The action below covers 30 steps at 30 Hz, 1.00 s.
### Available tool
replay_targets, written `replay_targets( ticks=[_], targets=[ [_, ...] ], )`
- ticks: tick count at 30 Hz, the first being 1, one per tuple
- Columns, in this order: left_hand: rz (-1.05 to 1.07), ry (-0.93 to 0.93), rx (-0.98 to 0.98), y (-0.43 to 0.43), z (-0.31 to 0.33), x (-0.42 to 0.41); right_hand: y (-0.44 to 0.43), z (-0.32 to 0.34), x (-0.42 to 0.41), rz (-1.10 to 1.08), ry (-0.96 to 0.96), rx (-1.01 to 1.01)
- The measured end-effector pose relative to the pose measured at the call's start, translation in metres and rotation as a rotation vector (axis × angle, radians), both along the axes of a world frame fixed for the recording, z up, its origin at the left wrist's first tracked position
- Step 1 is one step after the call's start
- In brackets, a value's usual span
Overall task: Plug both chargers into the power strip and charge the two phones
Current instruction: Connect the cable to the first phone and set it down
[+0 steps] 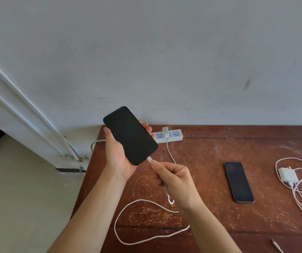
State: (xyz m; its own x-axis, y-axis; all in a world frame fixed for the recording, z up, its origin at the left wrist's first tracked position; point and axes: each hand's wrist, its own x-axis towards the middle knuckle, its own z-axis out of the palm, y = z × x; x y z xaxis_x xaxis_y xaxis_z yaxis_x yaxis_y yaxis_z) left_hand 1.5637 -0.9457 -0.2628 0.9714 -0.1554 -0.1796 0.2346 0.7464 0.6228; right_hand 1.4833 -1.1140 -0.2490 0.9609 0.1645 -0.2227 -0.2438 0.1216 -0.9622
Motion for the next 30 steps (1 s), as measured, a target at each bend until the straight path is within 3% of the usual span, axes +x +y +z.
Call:
replay_targets(
  ticks=[12,18,30],
  targets=[
    [-0.085,0.005,-0.072,0.002,0.003,0.002,-0.004,0.007,0.001,0.108,0.087,-0.009],
    [-0.021,0.098,0.028,0.000,-0.003,-0.001,-0.005,0.001,0.004,-0.010,0.148,0.051],
    [0.032,0.144,0.159,0.002,-0.002,-0.008,-0.006,-0.008,-0.002,0.006,0.164,0.005]
  ],
)
